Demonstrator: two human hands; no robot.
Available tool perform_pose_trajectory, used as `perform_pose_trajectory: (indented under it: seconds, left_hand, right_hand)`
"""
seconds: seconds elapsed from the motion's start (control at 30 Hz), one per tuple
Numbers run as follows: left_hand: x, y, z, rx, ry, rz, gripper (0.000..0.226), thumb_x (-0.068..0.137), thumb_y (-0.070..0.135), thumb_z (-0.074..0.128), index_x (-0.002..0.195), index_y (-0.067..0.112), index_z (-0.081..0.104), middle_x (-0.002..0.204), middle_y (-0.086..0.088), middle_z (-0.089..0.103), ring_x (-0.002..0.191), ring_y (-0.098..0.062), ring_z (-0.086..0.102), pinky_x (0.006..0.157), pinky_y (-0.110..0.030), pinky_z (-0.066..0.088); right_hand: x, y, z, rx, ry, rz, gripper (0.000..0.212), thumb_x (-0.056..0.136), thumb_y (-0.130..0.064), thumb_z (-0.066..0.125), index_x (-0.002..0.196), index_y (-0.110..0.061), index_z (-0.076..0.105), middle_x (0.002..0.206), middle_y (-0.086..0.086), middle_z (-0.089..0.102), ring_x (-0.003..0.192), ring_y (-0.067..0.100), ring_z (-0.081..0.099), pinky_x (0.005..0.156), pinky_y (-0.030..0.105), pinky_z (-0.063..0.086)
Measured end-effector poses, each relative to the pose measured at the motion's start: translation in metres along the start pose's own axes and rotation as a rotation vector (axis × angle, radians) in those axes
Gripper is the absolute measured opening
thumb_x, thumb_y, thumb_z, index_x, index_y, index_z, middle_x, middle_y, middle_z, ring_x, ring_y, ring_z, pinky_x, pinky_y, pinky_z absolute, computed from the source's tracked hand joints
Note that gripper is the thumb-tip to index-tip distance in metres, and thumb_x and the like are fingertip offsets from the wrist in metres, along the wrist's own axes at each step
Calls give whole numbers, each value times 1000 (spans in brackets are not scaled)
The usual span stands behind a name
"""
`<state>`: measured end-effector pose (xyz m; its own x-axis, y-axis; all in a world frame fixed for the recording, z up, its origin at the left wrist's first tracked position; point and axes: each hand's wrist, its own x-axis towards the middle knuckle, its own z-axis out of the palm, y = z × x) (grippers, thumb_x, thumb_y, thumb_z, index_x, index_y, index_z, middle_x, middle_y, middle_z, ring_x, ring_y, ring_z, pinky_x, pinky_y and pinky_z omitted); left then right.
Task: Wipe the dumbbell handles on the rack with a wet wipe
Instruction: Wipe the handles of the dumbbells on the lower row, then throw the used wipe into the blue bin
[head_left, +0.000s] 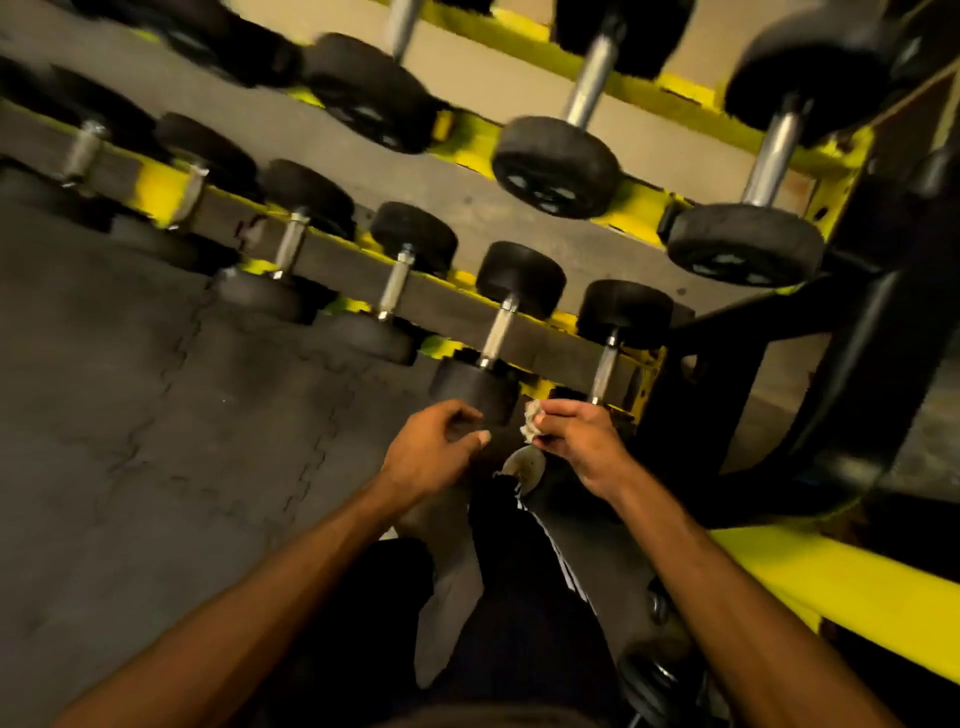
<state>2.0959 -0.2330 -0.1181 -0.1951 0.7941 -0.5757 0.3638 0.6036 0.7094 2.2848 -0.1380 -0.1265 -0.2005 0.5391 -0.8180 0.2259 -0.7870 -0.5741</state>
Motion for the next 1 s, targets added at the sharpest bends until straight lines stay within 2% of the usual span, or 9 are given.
perform_pose_trajectory:
  seconds: [0.17,0.27,0.43,0.5,0.57,0.63,0.73,0.87,1.0]
  left_hand:
    - [-110,-52,-83,-172,184,-47,18,86,24,79,103,22,74,97,11,74,90,2,68,85,-19,53]
    - [-175,-92,-132,-292,339,-92,15,86,19,79,101,19,75,95,11,74,89,2,68,81,-15,52]
    - [-256,-157,-210,-466,625,-160,13,88,19,78,100,22,75,97,10,74,92,-1,68,85,-19,52]
    - [-279,-176,-237,-536,745,-167,13,89,18,76,101,23,73,98,11,73,91,3,67,82,-14,51]
    - [-298,-192,-261,-617,853,-178,13,90,14,75,101,21,72,97,10,72,85,9,65,76,-7,48]
    - [-307,-206,-280,-711,929,-203,13,90,11,75,98,21,72,93,8,72,81,9,64,74,-11,49]
    - [-313,-233,-322,-837,1024,-254,15,89,8,75,95,22,72,92,5,72,82,1,65,76,-17,53]
    - [-309,-266,-392,-907,1107,-283,14,90,6,74,97,17,72,92,4,71,85,-6,65,74,-13,54]
    - [-305,-306,-476,-960,1162,-306,14,91,6,72,98,18,71,94,-1,71,87,-10,66,73,-15,54]
  right_hand:
    - [-76,-5,115,-67,-137,-37,14,88,6,63,99,3,70,83,12,72,75,20,70,65,25,58]
    - [-115,2,190,-74,-238,-57,11,88,5,64,95,-1,70,86,14,74,77,21,72,67,26,58]
    - [-160,16,314,-212,-393,-71,16,88,0,67,104,0,69,93,18,74,79,23,72,66,28,57]
    - [-169,20,359,-288,-449,-79,17,89,-2,68,105,-1,69,92,17,74,77,22,71,64,27,56]
    - [-175,21,404,-370,-499,-94,19,89,-3,68,108,1,69,90,15,75,73,19,71,62,26,55]
    - [-177,17,443,-420,-532,-124,22,89,-2,68,109,4,68,86,14,74,68,16,70,59,24,54]
    - [-174,7,517,-478,-583,-145,23,88,-2,69,110,5,67,85,15,73,65,15,69,58,23,55]
    - [-161,-6,612,-536,-637,-167,21,88,-1,69,108,5,68,81,12,74,64,14,69,60,25,56]
    - [-143,-21,723,-616,-694,-178,17,88,-5,70,105,-2,71,89,14,75,72,16,70,69,30,58]
